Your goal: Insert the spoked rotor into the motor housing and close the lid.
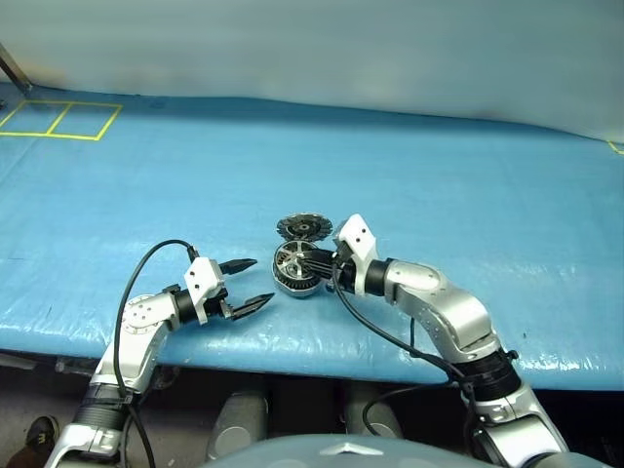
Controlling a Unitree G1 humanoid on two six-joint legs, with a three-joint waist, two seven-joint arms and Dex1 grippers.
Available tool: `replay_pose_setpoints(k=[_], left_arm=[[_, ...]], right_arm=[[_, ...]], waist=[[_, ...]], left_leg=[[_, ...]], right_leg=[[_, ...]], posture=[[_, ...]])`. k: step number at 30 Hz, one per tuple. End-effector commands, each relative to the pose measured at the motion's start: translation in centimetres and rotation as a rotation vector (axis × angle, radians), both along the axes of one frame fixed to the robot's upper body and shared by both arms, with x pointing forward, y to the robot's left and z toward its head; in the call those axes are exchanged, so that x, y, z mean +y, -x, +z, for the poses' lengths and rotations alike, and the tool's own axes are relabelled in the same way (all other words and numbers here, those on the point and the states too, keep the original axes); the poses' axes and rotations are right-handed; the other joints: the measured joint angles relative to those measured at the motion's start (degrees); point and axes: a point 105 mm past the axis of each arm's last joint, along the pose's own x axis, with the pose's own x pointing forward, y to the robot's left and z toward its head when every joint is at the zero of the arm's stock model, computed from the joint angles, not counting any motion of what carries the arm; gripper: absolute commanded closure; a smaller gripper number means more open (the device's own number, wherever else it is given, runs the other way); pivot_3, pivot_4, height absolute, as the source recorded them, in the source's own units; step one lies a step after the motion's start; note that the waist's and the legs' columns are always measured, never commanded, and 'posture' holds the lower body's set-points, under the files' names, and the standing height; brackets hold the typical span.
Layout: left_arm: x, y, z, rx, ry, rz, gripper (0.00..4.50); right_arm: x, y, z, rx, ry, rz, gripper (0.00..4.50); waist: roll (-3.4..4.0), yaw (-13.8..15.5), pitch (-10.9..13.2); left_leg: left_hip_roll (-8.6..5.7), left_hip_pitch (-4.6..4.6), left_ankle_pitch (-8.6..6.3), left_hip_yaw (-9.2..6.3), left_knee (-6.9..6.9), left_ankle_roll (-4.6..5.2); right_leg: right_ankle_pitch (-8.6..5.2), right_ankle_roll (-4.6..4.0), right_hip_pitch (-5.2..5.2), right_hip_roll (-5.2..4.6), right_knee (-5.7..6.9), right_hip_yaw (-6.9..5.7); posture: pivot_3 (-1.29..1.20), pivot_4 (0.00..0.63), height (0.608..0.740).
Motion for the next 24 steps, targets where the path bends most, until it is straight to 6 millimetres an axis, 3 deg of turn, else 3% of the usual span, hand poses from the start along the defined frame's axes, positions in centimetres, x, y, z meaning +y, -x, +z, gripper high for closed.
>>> replay_pose_setpoints(k=[1, 12, 13, 23, 24], left_arm=[[0.4, -0.2, 0.5, -0.033, -0.009, 0.006, 0.47], [0.4, -0.2, 0.5, -0.033, -0.015, 0.007, 0.47], [0.4, -0.3, 0.5, -0.034, -0.015, 0.008, 0.47], [0.4, -0.3, 0.4, -0.036, -0.020, 0.008, 0.47], [0.4, -0.3, 0.4, -0.036, -0.021, 0.008, 0.47]], right_arm=[[0.4, 0.2, 1.3, -0.069, -0.020, 0.023, 4.04], [0.1, -0.3, -0.4, -0.046, 0.032, -0.006, 4.04], [0.1, -0.2, -0.5, -0.045, 0.033, -0.004, 3.31], [0.2, -0.3, 0.4, -0.086, 0.025, 0.004, 0.03], [0.2, -0.2, 0.4, -0.087, 0.024, 0.005, 0.01]], waist=[[0.00, 0.00, 0.00], [0.00, 0.02, 0.00], [0.00, 0.02, 0.00], [0.00, 0.01, 0.00], [0.00, 0.01, 0.00]], left_leg=[[0.00, 0.00, 0.00, 0.00, 0.00, 0.00], [0.00, 0.01, 0.00, 0.00, 0.00, 0.00], [0.00, 0.01, 0.00, 0.00, 0.00, 0.00], [0.00, 0.03, 0.00, 0.00, 0.00, 0.00], [0.00, 0.03, 0.00, 0.00, 0.00, 0.00]], right_leg=[[0.00, 0.00, 0.00, 0.00, 0.00, 0.00], [0.00, 0.00, 0.00, 0.00, 0.00, 0.00], [0.00, -0.01, 0.01, 0.00, 0.00, 0.00], [0.00, -0.01, 0.02, 0.00, 0.01, 0.00], [0.00, -0.01, 0.02, 0.00, 0.01, 0.00]], posture=[[0.00, 0.150, 0.740], [0.00, 0.150, 0.740], [0.00, 0.150, 0.740], [0.00, 0.150, 0.740], [0.00, 0.150, 0.740]])
